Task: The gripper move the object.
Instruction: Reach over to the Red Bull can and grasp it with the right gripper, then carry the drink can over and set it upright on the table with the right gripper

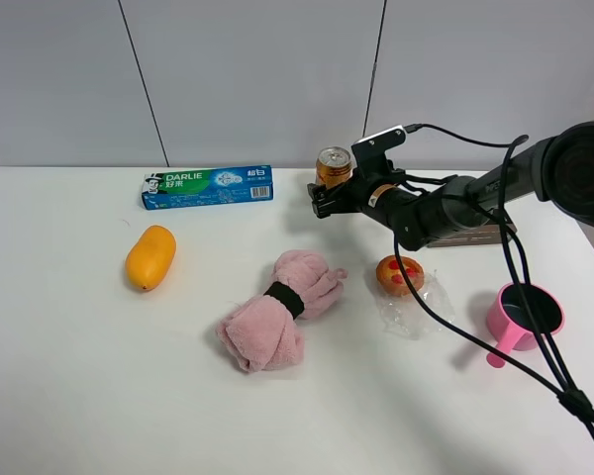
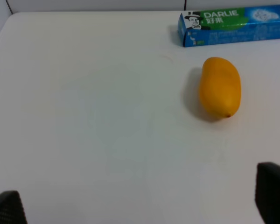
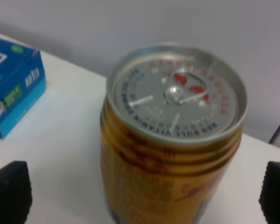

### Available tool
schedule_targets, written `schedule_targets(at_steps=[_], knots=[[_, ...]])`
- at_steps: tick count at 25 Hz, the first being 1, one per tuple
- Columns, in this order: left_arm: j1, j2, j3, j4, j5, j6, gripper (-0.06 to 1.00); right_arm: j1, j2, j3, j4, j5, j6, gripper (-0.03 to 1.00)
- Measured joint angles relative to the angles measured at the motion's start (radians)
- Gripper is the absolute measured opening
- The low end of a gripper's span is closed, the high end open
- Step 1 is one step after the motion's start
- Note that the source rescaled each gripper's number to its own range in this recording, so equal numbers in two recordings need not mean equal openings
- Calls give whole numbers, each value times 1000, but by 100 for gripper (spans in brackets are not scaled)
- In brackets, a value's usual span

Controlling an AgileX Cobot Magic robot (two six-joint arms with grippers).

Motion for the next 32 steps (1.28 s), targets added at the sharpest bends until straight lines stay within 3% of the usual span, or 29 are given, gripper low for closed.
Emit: schedule_targets(at_steps=[11,12,14,16,17,25,32], knots=[[0,0,0,0,0,0,100,0,80,-147,-1,57,-8,97],[0,0,0,0,0,0,100,0,81,-148,-1,58,-14,91],[0,0,0,0,0,0,100,0,80,-148,-1,59,-19,61],[0,0,0,0,0,0,100,0,80,-149,0,58,-19,17],[0,0,0,0,0,0,100,0,80,-151,1,58,-17,1],[0,0,0,0,0,0,100,3,60,-153,7,117,-18,1],[0,0,0,0,0,0,100,30,-84,-148,-20,406,-18,0]])
